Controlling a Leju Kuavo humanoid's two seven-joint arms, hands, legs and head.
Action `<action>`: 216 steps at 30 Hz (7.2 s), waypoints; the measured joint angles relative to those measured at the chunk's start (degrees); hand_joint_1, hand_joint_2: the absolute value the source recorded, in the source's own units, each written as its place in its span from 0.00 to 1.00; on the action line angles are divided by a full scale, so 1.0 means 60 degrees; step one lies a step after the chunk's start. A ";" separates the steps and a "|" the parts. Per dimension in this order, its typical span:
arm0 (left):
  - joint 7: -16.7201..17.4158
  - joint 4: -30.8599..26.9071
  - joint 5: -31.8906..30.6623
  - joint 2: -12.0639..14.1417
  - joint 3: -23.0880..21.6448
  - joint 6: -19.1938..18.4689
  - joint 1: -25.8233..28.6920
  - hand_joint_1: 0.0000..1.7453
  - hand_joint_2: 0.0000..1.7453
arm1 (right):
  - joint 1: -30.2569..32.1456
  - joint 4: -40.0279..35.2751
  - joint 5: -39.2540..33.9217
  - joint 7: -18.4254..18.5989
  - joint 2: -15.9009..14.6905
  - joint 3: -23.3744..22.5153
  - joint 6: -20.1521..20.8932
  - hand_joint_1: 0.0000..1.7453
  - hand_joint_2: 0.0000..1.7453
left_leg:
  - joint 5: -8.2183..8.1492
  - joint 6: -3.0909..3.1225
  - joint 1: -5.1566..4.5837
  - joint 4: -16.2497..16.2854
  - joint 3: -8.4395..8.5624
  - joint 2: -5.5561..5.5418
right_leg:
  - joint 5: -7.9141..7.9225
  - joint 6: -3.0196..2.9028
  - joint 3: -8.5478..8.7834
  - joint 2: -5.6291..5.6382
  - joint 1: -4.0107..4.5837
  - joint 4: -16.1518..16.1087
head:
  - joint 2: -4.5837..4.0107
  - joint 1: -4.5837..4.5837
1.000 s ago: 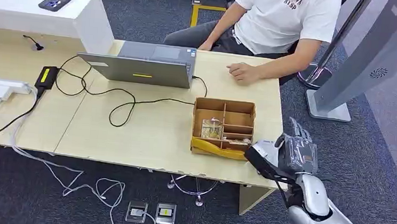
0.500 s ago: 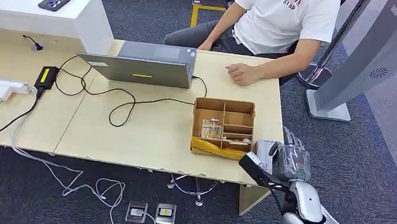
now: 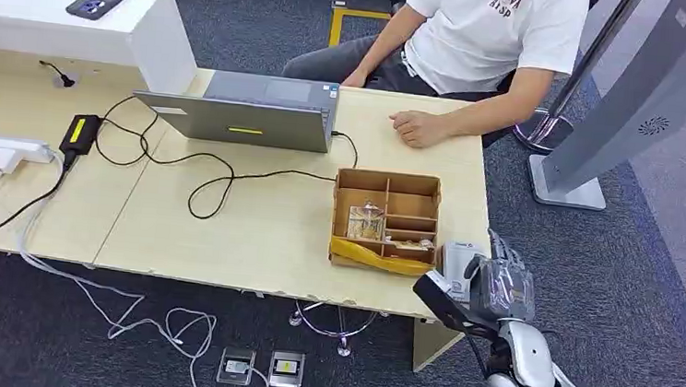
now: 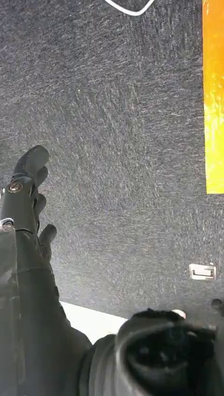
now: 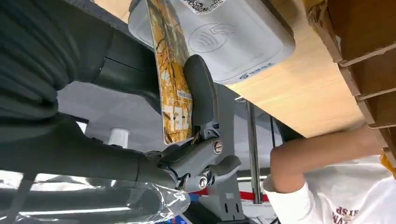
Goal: Pass the card to the sensor for recognition and then transmit it.
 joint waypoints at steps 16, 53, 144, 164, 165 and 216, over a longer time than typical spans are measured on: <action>0.0000 0.0000 0.0000 0.0004 0.0000 0.0000 0.0001 0.00 0.00 | 0.0075 0.0390 -0.0230 -0.0211 0.0120 -0.0142 -0.0306 1.00 1.00 | 0.0000 0.0000 0.0000 0.0000 0.0014 0.0001 | 0.0001 -0.0001 0.0010 0.0001 0.0000 0.0000 | 0.0000 0.0000; -0.0182 0.0000 0.0000 0.0066 -0.0047 0.0000 0.0008 0.00 0.00 | -0.2058 -0.0510 0.0863 0.0379 -0.0266 -0.1570 -0.0193 1.00 1.00 | 0.0002 0.0000 -0.0002 0.0001 0.0014 0.0010 | 0.0006 -0.0001 0.0013 0.0015 -0.0002 0.0000 | 0.0000 0.0000; -0.0153 0.0000 0.0128 0.0240 -0.0878 0.0000 0.0050 0.00 0.00 | -0.1010 -0.3523 -0.2932 -0.2466 0.1075 -0.0794 0.0812 0.00 1.00 | -0.0013 -0.0028 0.0016 -0.0001 0.0007 0.0031 | 0.0004 -0.0009 -0.0008 0.0048 0.0015 0.0001 | 0.0000 0.0000; -0.0029 0.0000 0.0029 0.0200 -0.0798 0.0000 0.0041 0.00 0.00 | -0.0121 -0.2754 0.0740 -0.0437 0.1093 -0.0320 0.2594 0.00 1.00 | -0.0015 -0.0026 0.0019 -0.0002 -0.0011 0.0001 | -0.0005 -0.0019 -0.0004 0.0011 0.0019 0.0000 | 0.0000 0.0004; -0.0011 0.0000 0.0029 0.0200 -0.0783 0.0000 0.0045 0.00 0.00 | -0.0102 -0.2663 0.0758 -0.0430 0.1093 -0.0269 0.2594 0.00 1.00 | -0.0016 -0.0027 0.0019 -0.0002 -0.0008 0.0007 | -0.0005 -0.0019 -0.0007 0.0021 0.0019 0.0000 | 0.0000 0.0007; -0.0076 0.0000 0.0004 0.0168 -0.0714 0.0000 0.0027 0.00 0.00 | -0.0650 -0.0296 0.2608 -0.0860 0.2222 0.0281 0.1013 0.00 1.00 | -0.0016 -0.0028 0.0020 -0.0002 -0.0001 0.0021 | -0.0005 -0.0020 -0.0004 0.0038 0.0021 0.0001 | 0.0000 0.0000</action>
